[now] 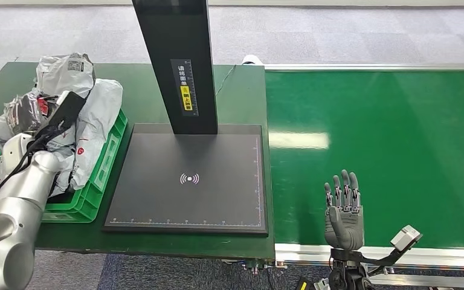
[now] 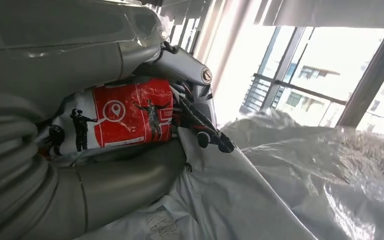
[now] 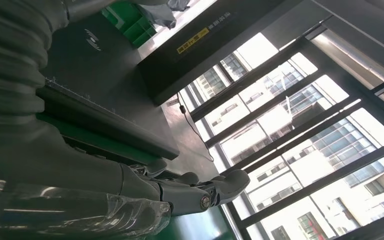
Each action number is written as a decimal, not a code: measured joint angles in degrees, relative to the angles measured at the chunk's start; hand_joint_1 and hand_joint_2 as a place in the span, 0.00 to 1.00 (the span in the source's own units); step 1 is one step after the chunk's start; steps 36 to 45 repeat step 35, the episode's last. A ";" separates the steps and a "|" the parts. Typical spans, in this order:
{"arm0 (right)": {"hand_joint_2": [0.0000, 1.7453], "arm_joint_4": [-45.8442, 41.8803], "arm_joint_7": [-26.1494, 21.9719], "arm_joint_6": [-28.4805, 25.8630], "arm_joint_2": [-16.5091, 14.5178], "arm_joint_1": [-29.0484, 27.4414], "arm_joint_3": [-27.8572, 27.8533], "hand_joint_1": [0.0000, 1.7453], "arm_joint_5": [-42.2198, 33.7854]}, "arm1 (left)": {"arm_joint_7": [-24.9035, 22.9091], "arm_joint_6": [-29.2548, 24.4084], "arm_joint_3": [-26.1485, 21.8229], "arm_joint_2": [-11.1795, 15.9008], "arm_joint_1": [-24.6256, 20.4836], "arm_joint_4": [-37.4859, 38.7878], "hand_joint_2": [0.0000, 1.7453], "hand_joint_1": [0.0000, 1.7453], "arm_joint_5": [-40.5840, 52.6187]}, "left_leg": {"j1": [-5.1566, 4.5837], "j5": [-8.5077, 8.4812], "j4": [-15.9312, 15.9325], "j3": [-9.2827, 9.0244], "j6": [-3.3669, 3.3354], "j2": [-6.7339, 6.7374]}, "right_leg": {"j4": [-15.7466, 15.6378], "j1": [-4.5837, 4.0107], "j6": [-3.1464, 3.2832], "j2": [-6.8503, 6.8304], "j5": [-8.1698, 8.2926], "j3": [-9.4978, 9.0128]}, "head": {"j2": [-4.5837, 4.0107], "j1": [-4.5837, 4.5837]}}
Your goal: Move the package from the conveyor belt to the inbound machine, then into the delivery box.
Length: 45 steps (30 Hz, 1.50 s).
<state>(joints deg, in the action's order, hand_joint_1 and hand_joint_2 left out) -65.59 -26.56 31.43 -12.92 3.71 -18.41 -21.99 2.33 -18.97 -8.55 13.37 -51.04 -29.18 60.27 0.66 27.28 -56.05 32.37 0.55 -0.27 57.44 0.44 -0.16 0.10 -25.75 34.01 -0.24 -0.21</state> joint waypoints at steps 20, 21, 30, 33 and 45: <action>1.00 -0.06 -1.12 -2.86 -0.19 -0.78 -0.03 0.00 0.25 | 26.95 -12.16 -2.38 -5.27 16.21 -29.07 1.00 0.00 -33.84 | -0.01 0.04 0.01 0.00 0.01 0.08 | -0.01 0.01 0.00 0.05 -0.01 0.00 | 0.00 -0.01; 1.00 -0.27 -1.69 -3.90 -0.31 -0.93 0.10 0.00 1.37 | 28.70 -13.13 -2.32 -5.57 18.15 -32.19 1.00 0.00 -36.23 | -0.01 0.05 0.02 -0.01 0.02 0.14 | -0.01 0.01 0.00 0.09 -0.01 0.00 | 0.00 -0.01; 0.25 -6.59 -8.10 -17.61 -2.39 -3.21 5.22 0.00 19.97 | 37.05 -6.29 4.37 -14.16 41.99 -55.39 1.00 0.00 -44.08 | -0.06 0.23 0.01 -0.03 -0.06 0.26 | -0.07 0.07 -0.11 0.16 -0.16 0.00 | 0.00 0.00; 1.00 -6.93 -9.03 -18.66 -2.90 -3.22 8.27 0.00 24.46 | 37.47 -0.90 9.73 -17.54 46.57 -56.06 1.00 0.00 -43.82 | -0.07 0.24 0.01 -0.03 -0.08 0.26 | -0.07 0.08 -0.13 0.16 -0.16 -0.03 | 0.00 0.01; 1.00 -6.90 -9.24 -19.92 -3.10 -2.96 9.65 0.00 26.48 | 37.66 0.44 11.88 -19.19 48.05 -56.06 1.00 0.00 -44.37 | -0.07 0.24 0.01 -0.04 -0.09 0.26 | -0.07 0.08 -0.13 0.16 -0.16 -0.05 | 0.00 0.01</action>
